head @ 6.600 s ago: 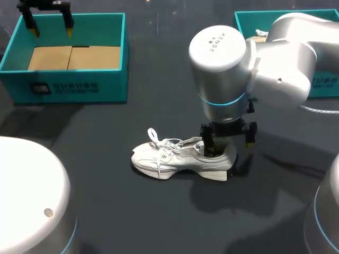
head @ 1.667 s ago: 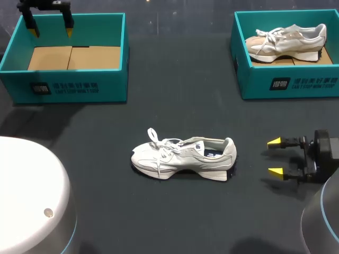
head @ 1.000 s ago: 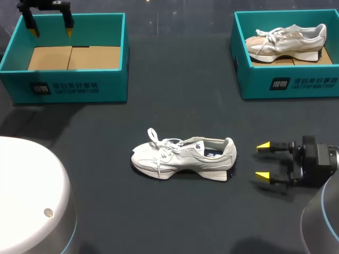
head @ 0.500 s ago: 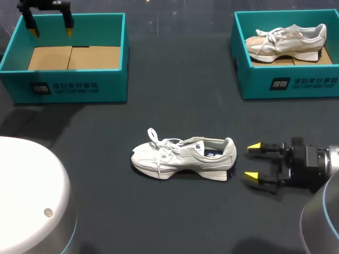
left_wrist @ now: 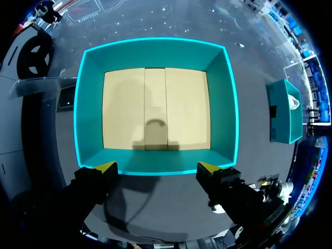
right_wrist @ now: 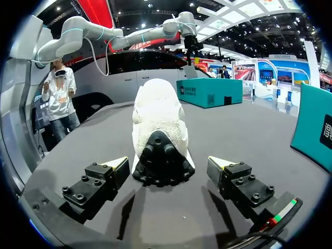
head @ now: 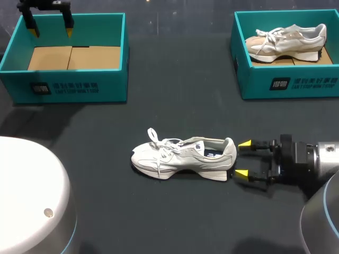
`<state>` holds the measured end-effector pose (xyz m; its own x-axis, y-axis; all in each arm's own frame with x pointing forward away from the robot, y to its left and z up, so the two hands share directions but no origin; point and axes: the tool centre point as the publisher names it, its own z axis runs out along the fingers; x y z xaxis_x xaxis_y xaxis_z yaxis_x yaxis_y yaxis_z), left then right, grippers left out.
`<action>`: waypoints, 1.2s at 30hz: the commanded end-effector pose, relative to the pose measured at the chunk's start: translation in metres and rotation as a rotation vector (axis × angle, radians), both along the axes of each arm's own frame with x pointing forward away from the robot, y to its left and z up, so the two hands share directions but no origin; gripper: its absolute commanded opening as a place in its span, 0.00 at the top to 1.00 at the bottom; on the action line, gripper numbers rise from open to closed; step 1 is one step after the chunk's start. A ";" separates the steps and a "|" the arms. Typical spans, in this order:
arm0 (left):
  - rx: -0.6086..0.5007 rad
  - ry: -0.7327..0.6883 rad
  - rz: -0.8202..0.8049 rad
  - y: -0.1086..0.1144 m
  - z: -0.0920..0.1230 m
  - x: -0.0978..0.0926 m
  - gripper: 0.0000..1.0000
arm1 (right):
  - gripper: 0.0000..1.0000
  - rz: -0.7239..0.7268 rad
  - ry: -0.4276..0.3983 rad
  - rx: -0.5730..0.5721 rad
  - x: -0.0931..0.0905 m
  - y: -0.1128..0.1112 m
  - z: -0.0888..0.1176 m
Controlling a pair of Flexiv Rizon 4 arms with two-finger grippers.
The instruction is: Take the shoe out of the shoebox, open the shoe tongue, remove and reinsert the insole, then place the shoe into the shoebox
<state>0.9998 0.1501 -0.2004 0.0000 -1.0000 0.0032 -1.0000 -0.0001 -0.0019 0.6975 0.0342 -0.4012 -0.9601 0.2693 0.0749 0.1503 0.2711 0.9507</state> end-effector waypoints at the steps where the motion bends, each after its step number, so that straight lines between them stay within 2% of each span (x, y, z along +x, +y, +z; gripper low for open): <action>1: 0.001 0.001 0.000 0.000 0.000 0.000 0.00 | 0.00 -0.005 -0.001 -0.010 0.002 0.008 -0.002; 19: 0.001 0.001 0.000 0.000 0.000 0.000 0.00 | 0.00 0.028 0.014 -0.017 0.009 0.030 -0.007; 36: 0.001 0.001 0.000 0.000 0.000 0.000 0.00 | 0.00 0.076 -0.028 0.003 0.010 0.046 -0.011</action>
